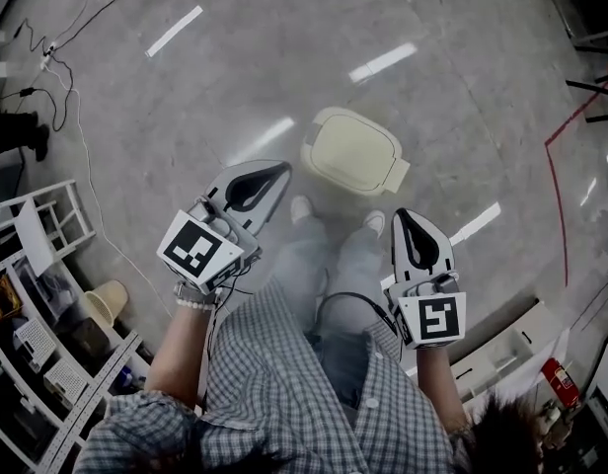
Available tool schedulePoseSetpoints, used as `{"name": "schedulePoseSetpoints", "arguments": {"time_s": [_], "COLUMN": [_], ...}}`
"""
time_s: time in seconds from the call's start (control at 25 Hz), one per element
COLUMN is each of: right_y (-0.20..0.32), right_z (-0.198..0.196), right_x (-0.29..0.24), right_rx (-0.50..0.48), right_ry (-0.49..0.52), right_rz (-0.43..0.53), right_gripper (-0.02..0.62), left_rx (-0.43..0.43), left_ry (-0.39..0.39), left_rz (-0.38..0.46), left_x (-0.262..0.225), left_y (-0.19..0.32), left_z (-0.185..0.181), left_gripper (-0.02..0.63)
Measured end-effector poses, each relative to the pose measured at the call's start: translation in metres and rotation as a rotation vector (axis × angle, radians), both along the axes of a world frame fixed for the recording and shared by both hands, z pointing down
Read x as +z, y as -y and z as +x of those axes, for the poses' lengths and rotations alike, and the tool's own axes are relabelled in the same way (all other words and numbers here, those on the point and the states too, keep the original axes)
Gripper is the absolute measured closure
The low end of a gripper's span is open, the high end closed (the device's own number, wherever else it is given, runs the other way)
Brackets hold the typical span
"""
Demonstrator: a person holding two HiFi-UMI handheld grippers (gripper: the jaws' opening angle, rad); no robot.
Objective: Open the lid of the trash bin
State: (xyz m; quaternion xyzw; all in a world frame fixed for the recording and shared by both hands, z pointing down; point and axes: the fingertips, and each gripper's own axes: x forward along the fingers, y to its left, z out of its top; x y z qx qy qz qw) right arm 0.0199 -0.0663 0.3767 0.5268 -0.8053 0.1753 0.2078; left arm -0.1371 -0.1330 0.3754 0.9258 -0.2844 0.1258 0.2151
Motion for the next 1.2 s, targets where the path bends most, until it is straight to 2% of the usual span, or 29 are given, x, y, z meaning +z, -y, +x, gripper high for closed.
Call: {"name": "schedulePoseSetpoints", "arguments": {"time_s": [0.28,0.6,0.72,0.88,1.2], "right_y": [-0.003,-0.017,-0.018,-0.022,-0.025], "right_z": [0.001,0.011,0.007,0.0,0.001], "right_x": [0.036,0.086,0.099,0.115,0.136], "right_rx": [0.009,0.086,0.09,0.078,0.099], "right_ry": [0.023,0.042,0.051,0.063,0.074], "right_rz": [-0.041,-0.122,-0.138,-0.161,-0.194], "right_gripper": [0.575,0.575,0.575,0.575,0.575], "left_rx": [0.1,0.109,0.102,0.128,0.171], "left_ry": [0.037,0.06,0.065,0.097,0.164], "left_rz": [-0.015,-0.047,-0.069,-0.041,-0.057], "left_x": [0.039,0.095,0.114,0.141,0.196], "left_y": [-0.001,0.004,0.008,0.013,0.023], "left_z": [0.018,0.026,0.025,0.029,0.036], "left_gripper": [0.601,0.601,0.601,0.601,0.601]}}
